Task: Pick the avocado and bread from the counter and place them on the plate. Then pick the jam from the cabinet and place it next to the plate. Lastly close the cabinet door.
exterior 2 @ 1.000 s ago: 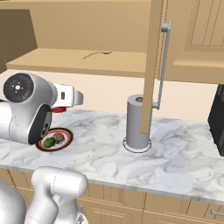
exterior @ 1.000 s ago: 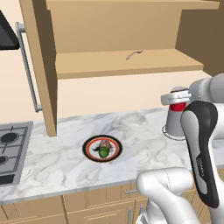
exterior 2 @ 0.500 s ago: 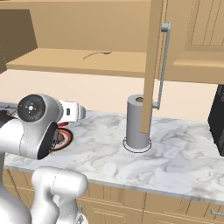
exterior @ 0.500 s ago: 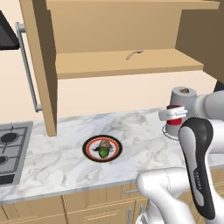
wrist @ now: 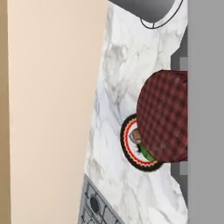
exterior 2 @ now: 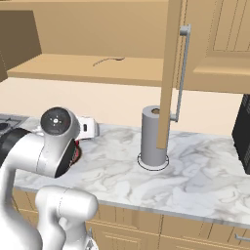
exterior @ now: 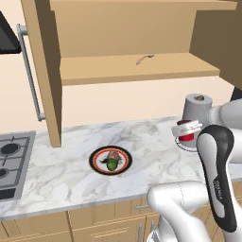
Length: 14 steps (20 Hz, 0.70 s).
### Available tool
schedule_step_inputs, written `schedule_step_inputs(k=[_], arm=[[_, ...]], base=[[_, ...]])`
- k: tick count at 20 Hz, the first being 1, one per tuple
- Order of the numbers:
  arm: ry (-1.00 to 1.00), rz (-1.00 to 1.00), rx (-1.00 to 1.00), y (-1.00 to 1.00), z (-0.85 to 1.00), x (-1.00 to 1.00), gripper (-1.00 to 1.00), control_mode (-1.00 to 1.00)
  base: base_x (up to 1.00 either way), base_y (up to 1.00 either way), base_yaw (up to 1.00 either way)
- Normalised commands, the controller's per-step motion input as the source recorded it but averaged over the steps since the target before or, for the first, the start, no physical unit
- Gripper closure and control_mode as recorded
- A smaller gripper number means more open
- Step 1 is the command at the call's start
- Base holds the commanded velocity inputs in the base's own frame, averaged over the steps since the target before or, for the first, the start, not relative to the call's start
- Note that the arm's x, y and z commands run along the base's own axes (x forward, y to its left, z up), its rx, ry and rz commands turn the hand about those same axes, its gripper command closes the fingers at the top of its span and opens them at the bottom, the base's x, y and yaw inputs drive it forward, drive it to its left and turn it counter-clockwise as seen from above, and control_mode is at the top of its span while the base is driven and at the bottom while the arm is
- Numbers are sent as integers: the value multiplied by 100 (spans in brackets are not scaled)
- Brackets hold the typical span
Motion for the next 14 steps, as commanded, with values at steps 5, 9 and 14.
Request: schedule_step_inputs(k=[5,9,14], arm=[[0,10,0,3,-35,10,100,-100],[0,10,0,5,-31,18,100,-100],[0,15,0,0,-10,22,100,-100]], base=[[0,0,0],[0,0,0],[0,0,0]])
